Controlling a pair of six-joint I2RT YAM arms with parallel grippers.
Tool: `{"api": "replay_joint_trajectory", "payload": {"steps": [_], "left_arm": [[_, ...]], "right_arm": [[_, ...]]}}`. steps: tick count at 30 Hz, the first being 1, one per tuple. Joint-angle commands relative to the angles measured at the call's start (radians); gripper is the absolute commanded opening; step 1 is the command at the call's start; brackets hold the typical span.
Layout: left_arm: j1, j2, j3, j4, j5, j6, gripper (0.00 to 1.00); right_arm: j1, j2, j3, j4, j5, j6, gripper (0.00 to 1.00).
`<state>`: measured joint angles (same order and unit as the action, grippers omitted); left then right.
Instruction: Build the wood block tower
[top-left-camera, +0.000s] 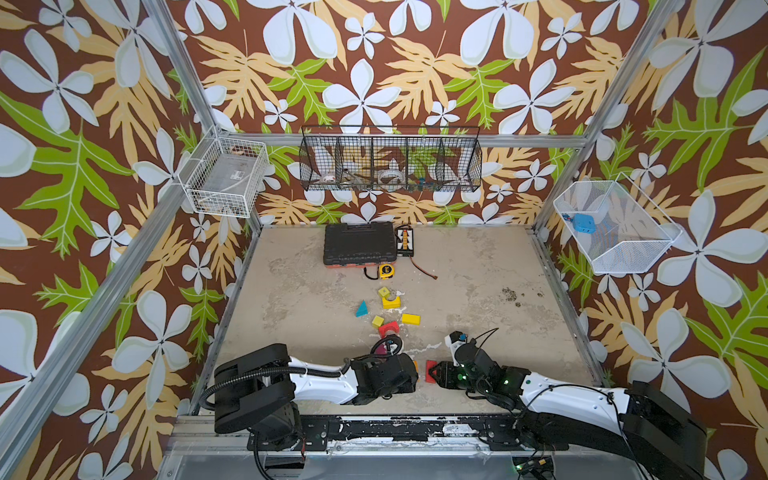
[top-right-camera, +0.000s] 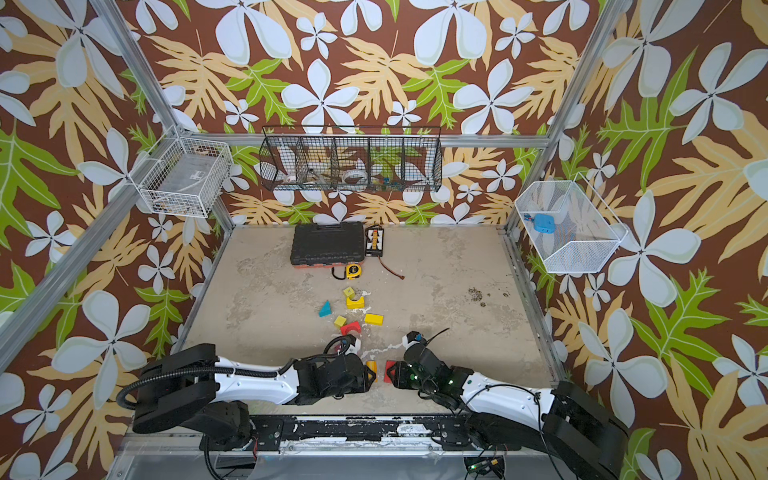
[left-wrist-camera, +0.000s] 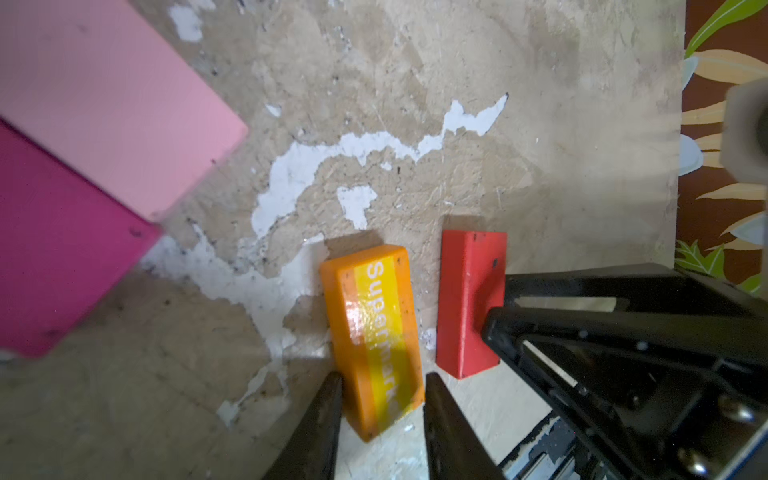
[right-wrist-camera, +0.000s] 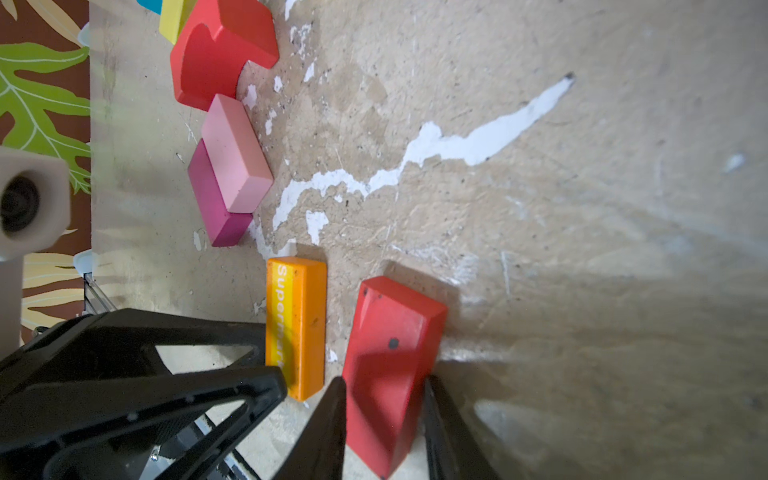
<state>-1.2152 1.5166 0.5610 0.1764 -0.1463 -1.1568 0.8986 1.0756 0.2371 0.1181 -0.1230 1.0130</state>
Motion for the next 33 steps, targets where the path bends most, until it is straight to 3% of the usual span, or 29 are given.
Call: {"api": "replay_joint_trajectory", "payload": {"steps": [1,27,33], "left_arm": [[0.003,0.007,0.001,-0.040,0.014,0.000,0.36],[0.020,0.008,0.002,-0.062,0.002,0.008,0.32],[0.021,0.003,0.002,-0.071,-0.004,0.009,0.32]], "right_arm": [[0.003,0.010,0.007,0.027,0.016,-0.001,0.32],[0.061,0.156,0.080,0.063,0.024,-0.011,0.26],[0.061,0.143,0.079,0.047,0.047,-0.005,0.29]]}}
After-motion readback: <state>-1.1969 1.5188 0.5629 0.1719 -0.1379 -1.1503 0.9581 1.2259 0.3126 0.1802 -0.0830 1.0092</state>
